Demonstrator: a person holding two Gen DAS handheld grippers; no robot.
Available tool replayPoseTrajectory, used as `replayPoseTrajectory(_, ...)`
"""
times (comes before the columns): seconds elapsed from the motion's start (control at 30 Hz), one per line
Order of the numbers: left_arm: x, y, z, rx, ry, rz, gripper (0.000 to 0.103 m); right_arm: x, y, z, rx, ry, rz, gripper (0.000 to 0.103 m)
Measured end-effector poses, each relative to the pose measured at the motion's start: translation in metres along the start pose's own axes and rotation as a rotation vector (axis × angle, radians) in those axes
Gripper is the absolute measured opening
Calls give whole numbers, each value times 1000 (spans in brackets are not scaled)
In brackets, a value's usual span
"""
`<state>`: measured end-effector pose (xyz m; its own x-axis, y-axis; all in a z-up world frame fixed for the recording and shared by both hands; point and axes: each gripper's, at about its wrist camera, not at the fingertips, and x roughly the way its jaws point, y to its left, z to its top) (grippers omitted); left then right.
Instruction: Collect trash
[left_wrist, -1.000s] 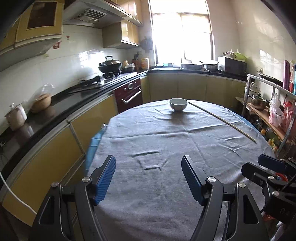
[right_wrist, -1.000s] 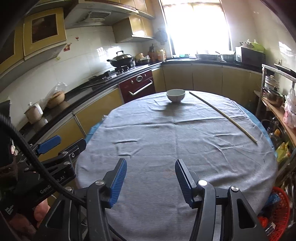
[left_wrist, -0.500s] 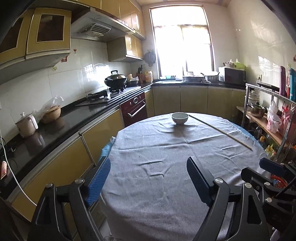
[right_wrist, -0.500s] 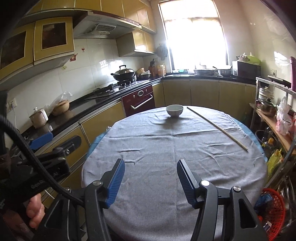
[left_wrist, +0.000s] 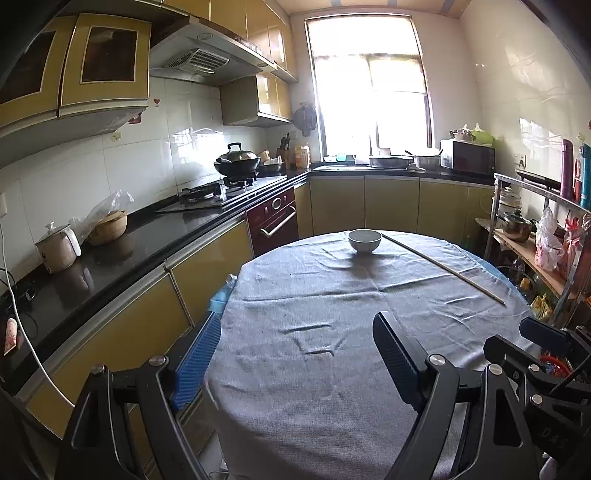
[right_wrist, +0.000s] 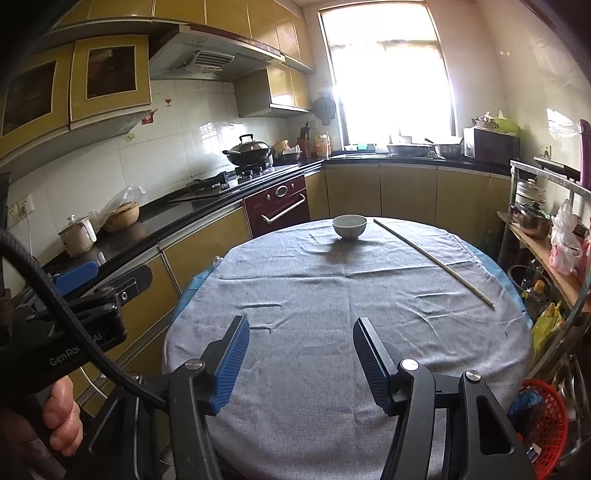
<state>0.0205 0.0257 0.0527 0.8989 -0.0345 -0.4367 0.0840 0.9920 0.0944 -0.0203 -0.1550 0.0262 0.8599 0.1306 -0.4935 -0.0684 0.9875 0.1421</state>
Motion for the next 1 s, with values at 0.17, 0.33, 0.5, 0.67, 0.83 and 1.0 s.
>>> replayPoseTrajectory(0.17, -1, 0, 0, 1, -4, -1, 85, -2, 0, 0, 1, -4, 0, 63)
replayPoseTrajectory(0.33, -2, -4, 0, 12, -4, -10, 85, -4, -2, 0, 8, -11, -1, 63)
replayPoseTrajectory(0.5, -4, -6, -1, 18, -5, -18, 85, -8, -5, 0, 11, -22, -7, 63)
replayPoseTrajectory(0.67, -4, -7, -1, 18, -1, -21, 85, -11, -7, 0, 18, -29, -12, 63)
replayPoseTrajectory(0.83, -4, -6, -2, 19, 2, -23, 85, -11, -8, 0, 23, -28, -14, 63)
replayPoseTrajectory(1.0, -3, -7, -3, 20, 4, -24, 85, -10, -8, 0, 19, -26, -13, 63)
